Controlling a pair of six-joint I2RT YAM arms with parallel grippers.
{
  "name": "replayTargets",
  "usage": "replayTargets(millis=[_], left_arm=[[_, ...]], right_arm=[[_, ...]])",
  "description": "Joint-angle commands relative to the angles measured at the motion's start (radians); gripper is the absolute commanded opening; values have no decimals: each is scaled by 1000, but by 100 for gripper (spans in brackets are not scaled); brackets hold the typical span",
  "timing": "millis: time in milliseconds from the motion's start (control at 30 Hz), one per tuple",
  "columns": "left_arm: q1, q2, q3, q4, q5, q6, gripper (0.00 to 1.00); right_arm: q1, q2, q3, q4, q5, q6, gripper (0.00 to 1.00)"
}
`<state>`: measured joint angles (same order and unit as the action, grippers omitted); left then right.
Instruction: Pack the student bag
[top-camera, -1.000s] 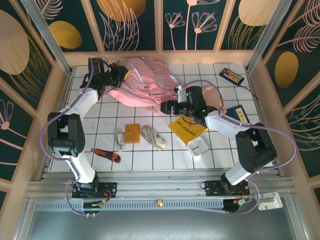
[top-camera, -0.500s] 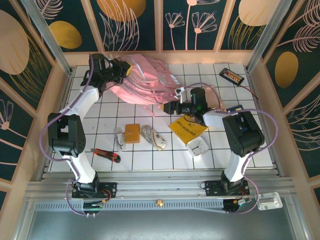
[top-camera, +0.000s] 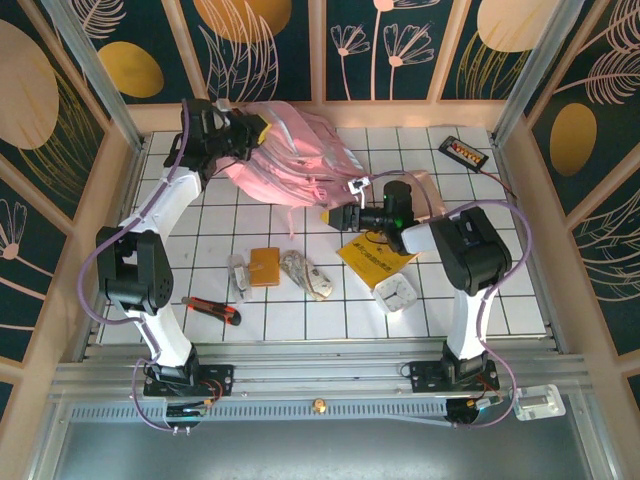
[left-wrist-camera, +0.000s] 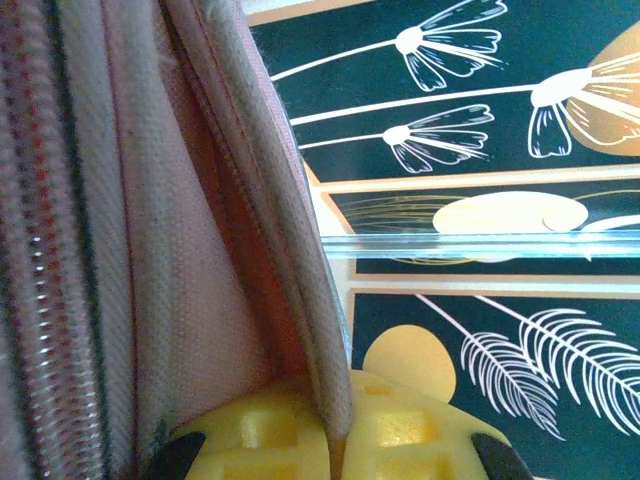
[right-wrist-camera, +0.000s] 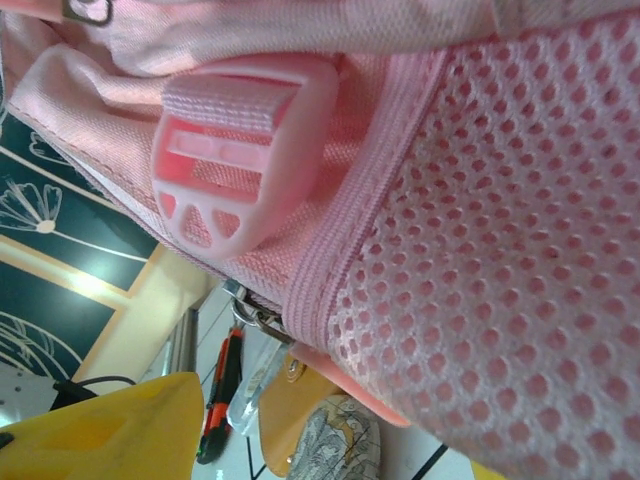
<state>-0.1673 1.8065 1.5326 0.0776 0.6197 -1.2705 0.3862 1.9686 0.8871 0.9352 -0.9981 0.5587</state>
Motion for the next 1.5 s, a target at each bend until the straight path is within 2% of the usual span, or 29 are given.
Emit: replayTargets(millis=[0,467,800,1100,1367,1467], left_arm=[[-10,-26,87,94,54,-95,0],[-20,-19,86,97,50,-99,0],[-20,-22,84,102,52,-102,0],[-20,-19,86,109,57,-106,0],[-20,-16,77,123,62,-113,0],[-19,-16,79,123,63,-113,0]], right_arm=[[7,31,-4,144,-48,64,69],[6,69,-3,450,-100,292,67],[7,72,-27,444,-84,299,57],[6,80,-22,402,-73,293,35],[5,81,-22,334,-59,258,21],[0,73,-25,282,-42,232,12]])
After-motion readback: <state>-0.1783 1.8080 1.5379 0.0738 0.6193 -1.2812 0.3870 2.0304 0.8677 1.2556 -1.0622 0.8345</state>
